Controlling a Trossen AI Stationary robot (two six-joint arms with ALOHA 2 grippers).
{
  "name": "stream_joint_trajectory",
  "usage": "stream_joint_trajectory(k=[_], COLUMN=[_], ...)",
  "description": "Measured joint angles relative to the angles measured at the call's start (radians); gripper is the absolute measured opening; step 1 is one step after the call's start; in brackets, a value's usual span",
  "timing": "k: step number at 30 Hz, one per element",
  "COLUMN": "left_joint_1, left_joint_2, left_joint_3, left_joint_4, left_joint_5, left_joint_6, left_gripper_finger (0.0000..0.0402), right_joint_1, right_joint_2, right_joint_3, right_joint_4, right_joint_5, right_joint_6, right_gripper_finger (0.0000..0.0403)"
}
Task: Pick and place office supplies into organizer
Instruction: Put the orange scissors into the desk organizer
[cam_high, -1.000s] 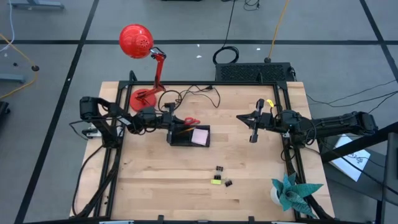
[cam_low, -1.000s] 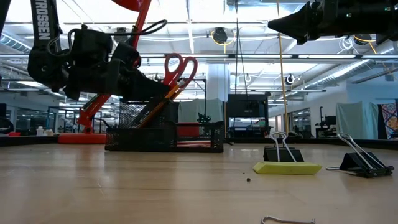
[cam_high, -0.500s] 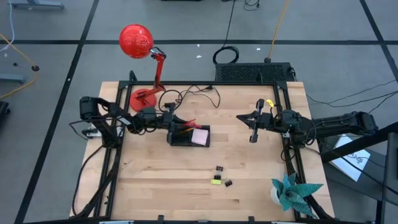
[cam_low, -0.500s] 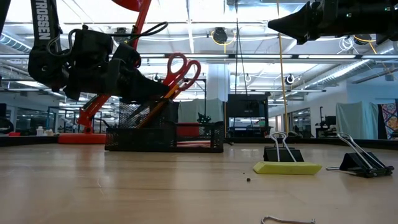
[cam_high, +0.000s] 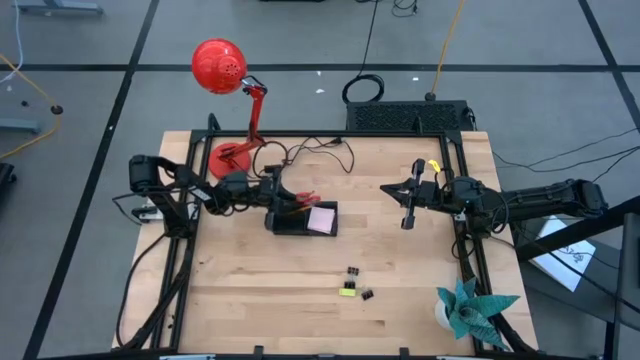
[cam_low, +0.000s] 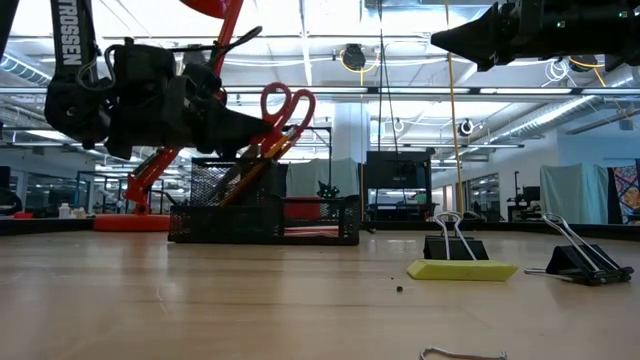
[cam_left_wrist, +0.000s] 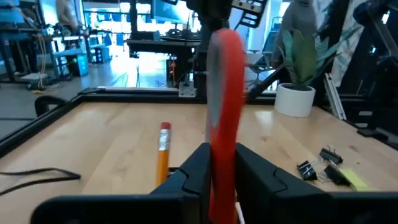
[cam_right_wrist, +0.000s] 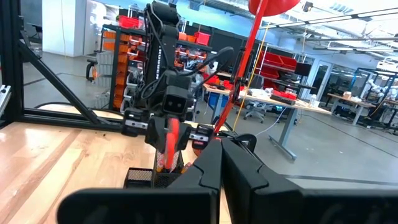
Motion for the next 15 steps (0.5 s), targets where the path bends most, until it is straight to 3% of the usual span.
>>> stream_joint_trajectory(k=[5, 12, 15], left_joint_1=[0.007, 0.007, 0.007], left_joint_2=[0.0, -0.001, -0.001], left_joint_3=[0.0, 0.0, 0.001], left_joint_4=[0.001, 0.011, 0.011], left_joint_5=[0.001, 0.0, -0.023], left_joint_6=[-0.035, -0.029, -0.029], left_gripper_finger=[0.0051, 0.0069, 0.0058], right_joint_1=[0.0, 0.0, 0.0], right_joint_2=[0.0, 0.0, 0.0], right_joint_3=[0.0, 0.0, 0.0], right_joint_4=[0.0, 0.0, 0.0], right_joint_5=[0.0, 0.0, 0.0], right_joint_6=[0.0, 0.0, 0.0], right_gripper_finger=[0.0004, 0.0004, 0.0004])
